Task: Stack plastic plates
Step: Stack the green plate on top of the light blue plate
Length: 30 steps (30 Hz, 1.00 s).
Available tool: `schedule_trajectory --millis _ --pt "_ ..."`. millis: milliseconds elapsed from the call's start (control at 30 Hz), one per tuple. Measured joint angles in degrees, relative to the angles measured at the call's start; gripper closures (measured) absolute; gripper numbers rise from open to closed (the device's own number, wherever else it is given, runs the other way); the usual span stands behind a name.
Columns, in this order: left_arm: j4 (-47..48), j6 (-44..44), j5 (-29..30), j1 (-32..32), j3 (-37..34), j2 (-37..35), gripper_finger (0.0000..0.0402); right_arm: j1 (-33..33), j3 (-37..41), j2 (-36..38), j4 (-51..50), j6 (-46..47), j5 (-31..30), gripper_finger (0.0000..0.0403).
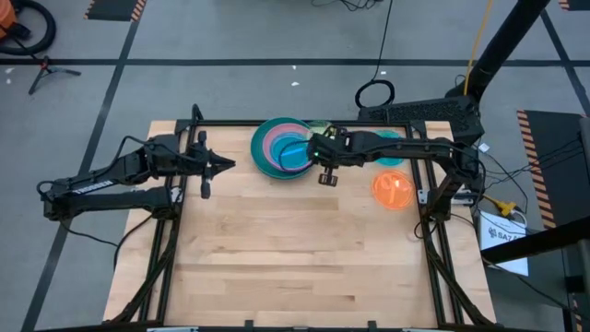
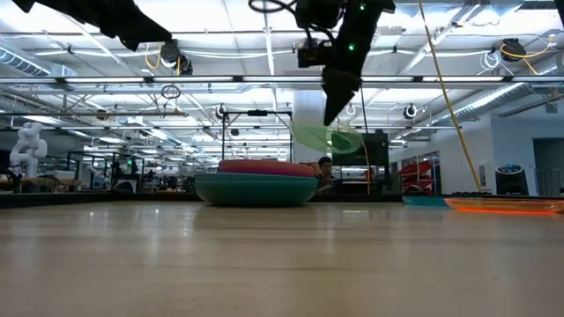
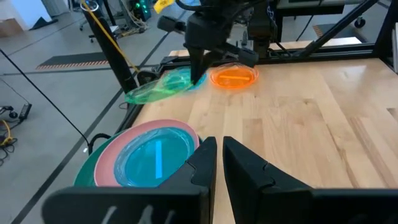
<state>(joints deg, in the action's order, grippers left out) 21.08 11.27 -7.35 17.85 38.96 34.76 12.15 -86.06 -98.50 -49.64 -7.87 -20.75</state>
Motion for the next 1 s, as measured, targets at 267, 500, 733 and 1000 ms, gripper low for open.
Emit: schedule_trajectory --millis 267,500,733,1000 --pt "-1.5 0.8 0.0 0.0 0.0 0.0 0.0366 -2.6 0.0 -0.3 9.8 -2.9 4.5 0.0403" --pt "-4.0 1.7 0.0 0.0 0.0 0.0 0.0366 -2.9 -0.2 -4.6 15.6 -7.8 4.5 0.0403" --pt "-4.9 4.2 0.0 0.0 0.0 0.0 0.0366 -2.5 -2.4 -8.8 15.2 -10.8 4.4 0.0403" --pt "-4.9 5.1 0.0 0.0 0.0 0.0 0.0366 -2.5 -2.4 -10.3 15.1 -11.3 4.4 0.0389"
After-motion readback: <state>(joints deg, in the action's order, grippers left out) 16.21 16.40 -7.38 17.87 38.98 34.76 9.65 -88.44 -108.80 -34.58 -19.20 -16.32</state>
